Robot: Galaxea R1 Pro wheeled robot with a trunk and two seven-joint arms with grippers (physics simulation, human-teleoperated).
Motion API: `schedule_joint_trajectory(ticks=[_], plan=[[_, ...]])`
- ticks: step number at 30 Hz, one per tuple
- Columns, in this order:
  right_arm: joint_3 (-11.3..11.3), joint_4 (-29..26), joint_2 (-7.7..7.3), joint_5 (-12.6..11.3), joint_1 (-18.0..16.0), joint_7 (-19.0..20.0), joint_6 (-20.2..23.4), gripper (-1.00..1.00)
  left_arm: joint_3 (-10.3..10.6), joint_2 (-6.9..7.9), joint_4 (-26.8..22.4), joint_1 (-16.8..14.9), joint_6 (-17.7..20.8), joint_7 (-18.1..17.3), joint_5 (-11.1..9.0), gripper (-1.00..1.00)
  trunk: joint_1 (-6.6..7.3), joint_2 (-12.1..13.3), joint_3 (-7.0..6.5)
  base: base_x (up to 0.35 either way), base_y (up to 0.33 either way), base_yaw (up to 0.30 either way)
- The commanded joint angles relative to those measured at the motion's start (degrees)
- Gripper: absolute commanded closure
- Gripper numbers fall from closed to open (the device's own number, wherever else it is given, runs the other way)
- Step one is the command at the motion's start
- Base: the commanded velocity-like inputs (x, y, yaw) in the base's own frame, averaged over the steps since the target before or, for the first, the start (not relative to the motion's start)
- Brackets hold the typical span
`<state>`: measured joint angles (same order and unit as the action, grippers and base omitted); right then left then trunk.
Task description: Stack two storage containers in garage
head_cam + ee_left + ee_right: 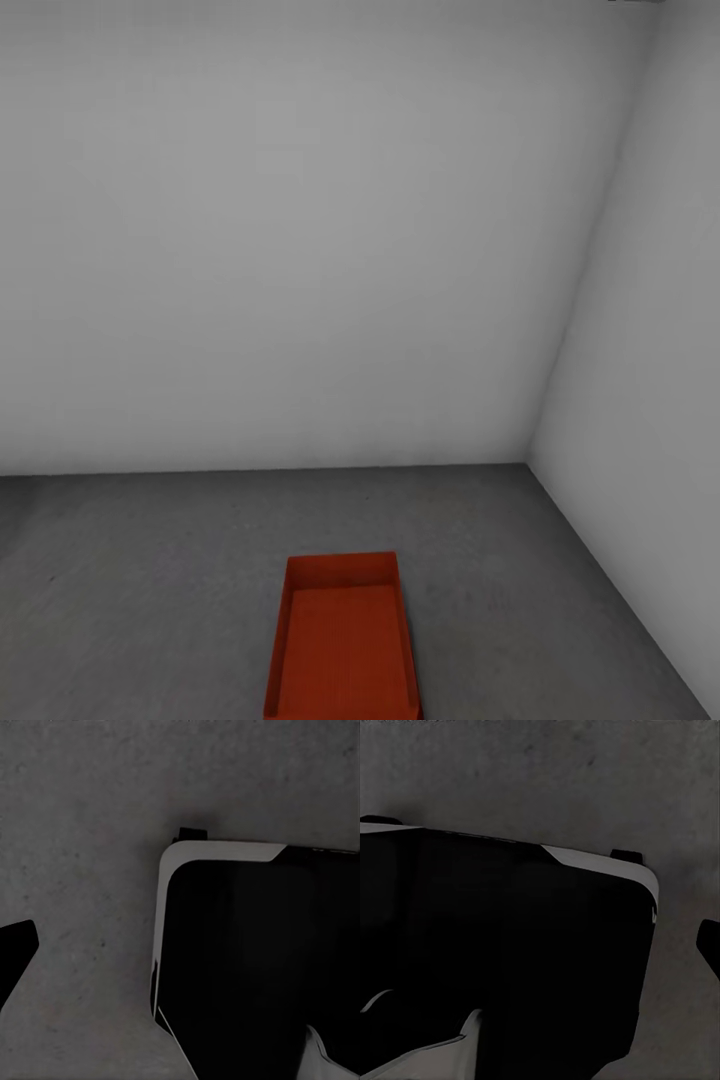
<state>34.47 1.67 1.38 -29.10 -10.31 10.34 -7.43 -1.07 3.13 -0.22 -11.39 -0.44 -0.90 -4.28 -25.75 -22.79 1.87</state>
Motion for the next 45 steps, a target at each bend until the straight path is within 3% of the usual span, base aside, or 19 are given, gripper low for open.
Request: schedule_joint_trajectory(ticks=[1, 45], plan=[[0.42, 0.18, 0.01, -0.60, -0.09, 0.30, -0.27, -1.00, -0.07, -0.02, 0.00, -0.05, -0.13, -0.08, -0.41, -1.00, -0.04, -0.13, 0.11, 0.000, 0.000, 0.000], [0.50, 0.09, 0.06, -0.29, -0.14, 0.30, -0.22, -1.00, -0.01, -0.23, -0.75, -0.12, -0.25, 0.49, -0.46, -1.00, -0.04, -0.13, 0.06, 0.000, 0.000, 0.000]])
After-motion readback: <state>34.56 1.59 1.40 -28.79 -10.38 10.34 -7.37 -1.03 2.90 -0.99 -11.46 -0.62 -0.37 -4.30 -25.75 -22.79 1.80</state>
